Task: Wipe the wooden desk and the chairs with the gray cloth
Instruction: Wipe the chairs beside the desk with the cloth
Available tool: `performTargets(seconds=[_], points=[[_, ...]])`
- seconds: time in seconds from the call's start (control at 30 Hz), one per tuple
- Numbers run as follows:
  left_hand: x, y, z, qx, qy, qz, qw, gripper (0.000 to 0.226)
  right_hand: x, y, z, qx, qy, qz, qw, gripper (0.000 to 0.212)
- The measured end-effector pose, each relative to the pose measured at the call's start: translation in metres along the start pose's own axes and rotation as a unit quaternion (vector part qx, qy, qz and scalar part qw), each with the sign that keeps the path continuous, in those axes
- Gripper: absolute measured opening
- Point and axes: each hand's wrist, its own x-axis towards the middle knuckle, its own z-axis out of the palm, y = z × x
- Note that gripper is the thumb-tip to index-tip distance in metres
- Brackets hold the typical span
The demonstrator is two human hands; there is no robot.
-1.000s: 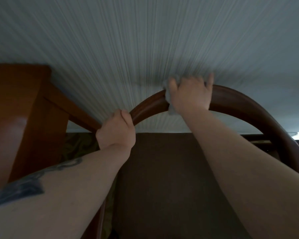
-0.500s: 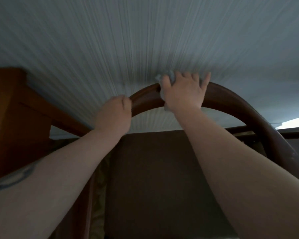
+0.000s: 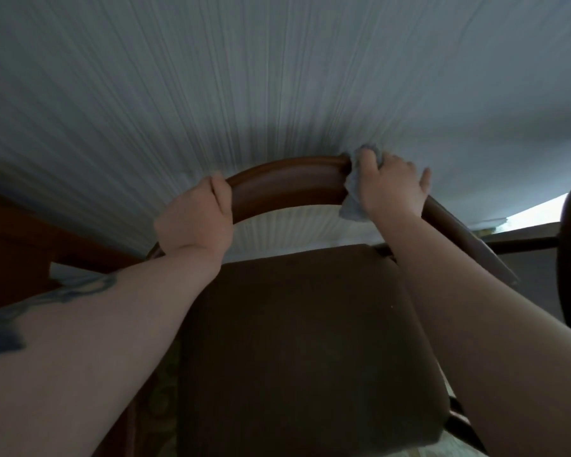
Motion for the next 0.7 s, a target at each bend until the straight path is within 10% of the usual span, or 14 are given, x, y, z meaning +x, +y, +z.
performTargets(seconds=[0.23, 0.5, 0.7], points=[[0.001, 0.001, 0.002, 0.003, 0.021, -0.013, 1.000, 0.042, -0.009, -0.006, -0.004, 0.012, 0.007, -0.140, 0.990, 0.041], [-0.002, 0.002, 0.003, 0.015, 0.034, -0.017, 0.999, 0.049, -0.011, 0.074, -0.015, 0.017, 0.008, 0.112, 0.993, 0.028], [-0.003, 0.002, 0.002, 0.033, 0.024, -0.013, 0.999, 0.052, -0.009, 0.019, 0.002, 0.044, 0.017, -0.096, 0.994, 0.034]])
